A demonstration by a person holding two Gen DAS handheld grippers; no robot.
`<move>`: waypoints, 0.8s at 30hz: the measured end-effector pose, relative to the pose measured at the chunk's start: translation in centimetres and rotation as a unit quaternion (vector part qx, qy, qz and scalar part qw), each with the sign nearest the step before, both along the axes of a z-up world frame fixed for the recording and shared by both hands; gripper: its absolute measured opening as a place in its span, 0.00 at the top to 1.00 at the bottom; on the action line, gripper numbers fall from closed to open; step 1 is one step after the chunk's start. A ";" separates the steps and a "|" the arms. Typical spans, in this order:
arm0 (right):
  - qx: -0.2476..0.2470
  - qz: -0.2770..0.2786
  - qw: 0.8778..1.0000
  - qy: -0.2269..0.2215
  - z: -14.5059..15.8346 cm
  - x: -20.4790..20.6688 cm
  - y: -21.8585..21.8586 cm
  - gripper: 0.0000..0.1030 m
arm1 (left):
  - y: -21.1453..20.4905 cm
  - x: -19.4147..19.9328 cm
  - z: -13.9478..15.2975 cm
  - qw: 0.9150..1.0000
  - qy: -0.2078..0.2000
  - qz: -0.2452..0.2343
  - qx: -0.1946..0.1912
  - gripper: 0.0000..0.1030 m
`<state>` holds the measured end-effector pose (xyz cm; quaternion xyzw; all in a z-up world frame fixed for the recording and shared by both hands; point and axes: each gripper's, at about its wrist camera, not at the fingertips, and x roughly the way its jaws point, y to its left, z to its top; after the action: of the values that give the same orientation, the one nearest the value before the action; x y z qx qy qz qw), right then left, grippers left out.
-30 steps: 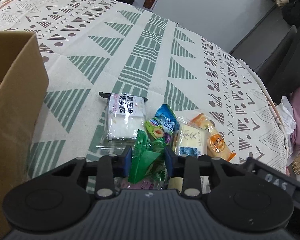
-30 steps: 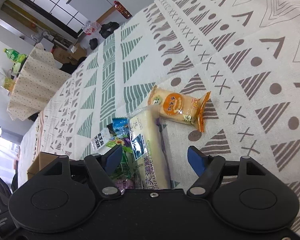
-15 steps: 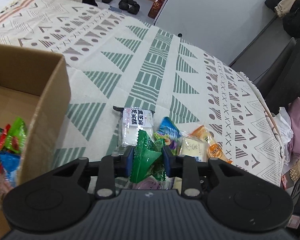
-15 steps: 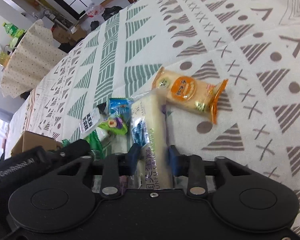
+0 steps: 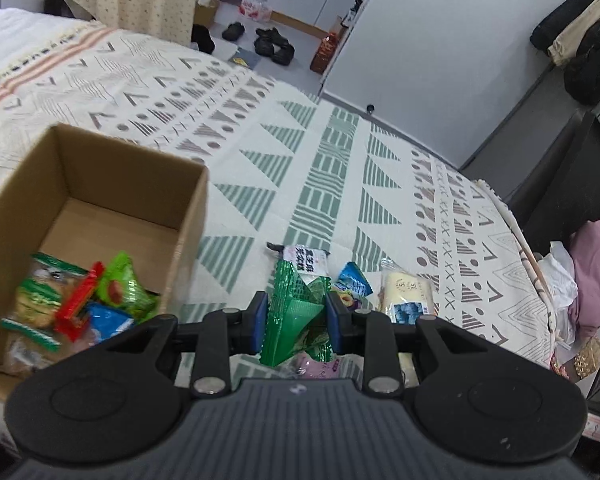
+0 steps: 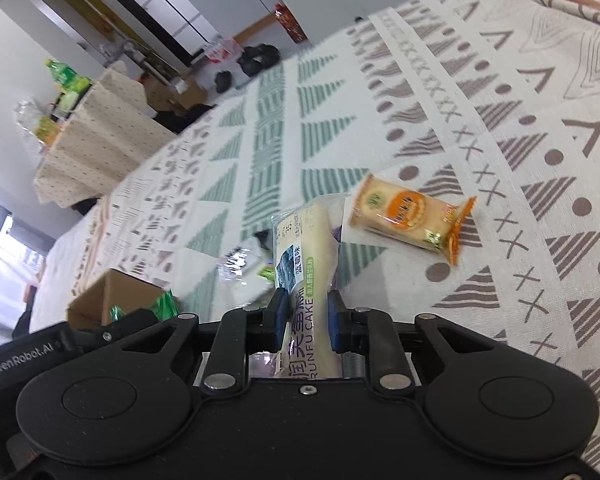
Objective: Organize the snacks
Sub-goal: 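Carry both snacks over the box and open both tools to drop them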
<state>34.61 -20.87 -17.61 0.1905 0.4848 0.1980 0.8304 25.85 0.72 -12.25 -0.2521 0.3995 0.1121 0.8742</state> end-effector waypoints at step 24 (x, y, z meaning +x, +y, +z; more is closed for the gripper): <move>0.078 0.060 0.993 -0.066 5.1 -4.7 5.8 0.80 | 7.9 -9.3 7.4 0.992 -0.047 0.108 0.035 0.71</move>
<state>29.90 -15.10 -12.52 0.2120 0.4221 0.2972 0.8298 16.50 8.64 -4.89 -0.2676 0.3245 0.2080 0.8831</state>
